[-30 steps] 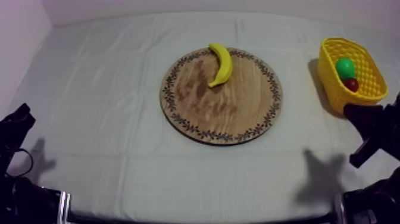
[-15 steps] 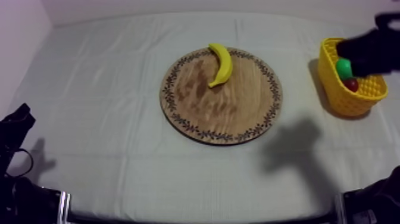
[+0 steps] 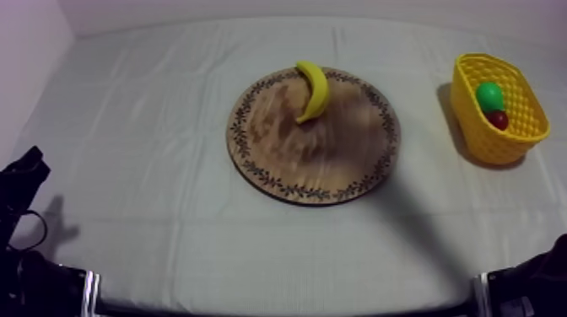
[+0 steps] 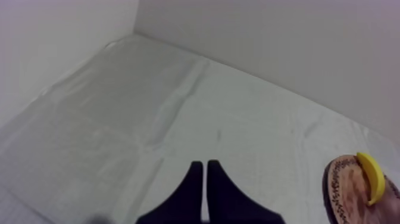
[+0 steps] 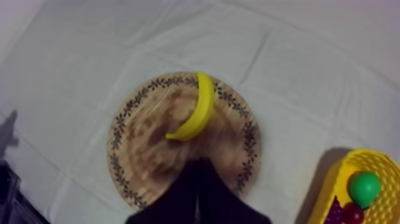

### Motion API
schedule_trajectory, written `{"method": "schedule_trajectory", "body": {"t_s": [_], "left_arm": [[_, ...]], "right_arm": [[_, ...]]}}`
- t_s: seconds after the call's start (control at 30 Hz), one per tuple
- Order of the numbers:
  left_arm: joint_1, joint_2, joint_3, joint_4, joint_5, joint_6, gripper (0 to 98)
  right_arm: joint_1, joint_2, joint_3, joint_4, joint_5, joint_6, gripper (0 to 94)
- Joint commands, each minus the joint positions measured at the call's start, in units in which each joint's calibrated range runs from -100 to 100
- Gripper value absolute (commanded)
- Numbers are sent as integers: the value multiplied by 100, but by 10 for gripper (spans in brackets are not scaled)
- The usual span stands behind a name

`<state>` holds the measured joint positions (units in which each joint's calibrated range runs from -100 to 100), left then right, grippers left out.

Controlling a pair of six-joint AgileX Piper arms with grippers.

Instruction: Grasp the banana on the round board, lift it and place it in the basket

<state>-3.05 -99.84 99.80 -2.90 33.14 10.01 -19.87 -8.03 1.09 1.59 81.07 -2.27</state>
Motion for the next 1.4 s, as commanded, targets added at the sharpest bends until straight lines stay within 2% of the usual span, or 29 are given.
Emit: {"method": "schedule_trajectory", "body": {"t_s": [0.0,0.23,0.4,0.47,0.73,0.87,1.07,1.37], "left_arm": [[-2,2,-2,0,0,-2,1],[-2,2,-2,0,0,0,1],[-2,2,-2,0,0,-1,1],[-2,2,-2,0,0,-2,1],[-2,2,-2,0,0,-2,1],[-2,2,-2,0,0,-2,1],[-2,2,-2,0,0,1,1],[-2,2,-2,0,0,-1,1]], "right_arm": [[-54,888,-1245,58,307,-181,4],[-167,2134,-2898,193,1219,-549,7],[-141,2674,-3491,343,1471,-635,24],[-133,2790,-3560,408,1530,-667,78],[-126,2903,-3327,537,1645,-748,486],[-121,2884,-3226,531,1661,-768,614],[-144,2860,-3104,534,1666,-798,682],[-167,3228,-2741,410,1597,-790,691]]}}
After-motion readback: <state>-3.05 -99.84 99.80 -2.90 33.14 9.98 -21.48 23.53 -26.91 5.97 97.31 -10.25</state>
